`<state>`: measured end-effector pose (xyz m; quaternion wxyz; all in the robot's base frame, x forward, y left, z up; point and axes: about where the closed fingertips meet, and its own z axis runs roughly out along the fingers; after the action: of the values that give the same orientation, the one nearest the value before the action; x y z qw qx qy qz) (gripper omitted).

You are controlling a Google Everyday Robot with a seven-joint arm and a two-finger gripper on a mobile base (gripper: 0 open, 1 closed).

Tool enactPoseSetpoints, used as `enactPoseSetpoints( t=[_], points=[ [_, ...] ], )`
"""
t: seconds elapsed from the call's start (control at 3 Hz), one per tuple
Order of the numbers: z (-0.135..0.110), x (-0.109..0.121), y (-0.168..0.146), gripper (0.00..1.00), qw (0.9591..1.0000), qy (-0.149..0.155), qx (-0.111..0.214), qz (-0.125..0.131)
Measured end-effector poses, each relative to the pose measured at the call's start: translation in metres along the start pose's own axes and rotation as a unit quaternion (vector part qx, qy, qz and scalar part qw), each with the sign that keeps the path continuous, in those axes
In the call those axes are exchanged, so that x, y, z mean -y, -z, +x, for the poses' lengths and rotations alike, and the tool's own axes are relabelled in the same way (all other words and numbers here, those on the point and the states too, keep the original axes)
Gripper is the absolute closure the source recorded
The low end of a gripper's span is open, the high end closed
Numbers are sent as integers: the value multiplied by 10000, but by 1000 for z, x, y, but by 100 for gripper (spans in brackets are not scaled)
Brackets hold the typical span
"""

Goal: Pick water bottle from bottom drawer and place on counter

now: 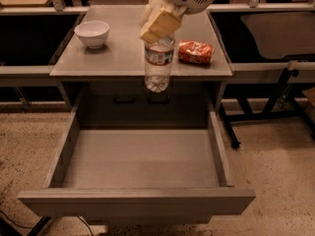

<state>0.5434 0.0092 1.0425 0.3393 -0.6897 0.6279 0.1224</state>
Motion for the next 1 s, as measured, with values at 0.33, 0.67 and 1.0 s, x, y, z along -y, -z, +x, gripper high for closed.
enactPoseSetpoints(
  t=[0.33, 0.67, 1.0],
  points=[
    [-4, 13, -4, 100, 10000, -61, 20, 15],
    [-8, 27, -6, 100, 10000, -66, 10, 22],
    [-11, 43, -12, 100, 10000, -82, -21, -15]
  ],
)
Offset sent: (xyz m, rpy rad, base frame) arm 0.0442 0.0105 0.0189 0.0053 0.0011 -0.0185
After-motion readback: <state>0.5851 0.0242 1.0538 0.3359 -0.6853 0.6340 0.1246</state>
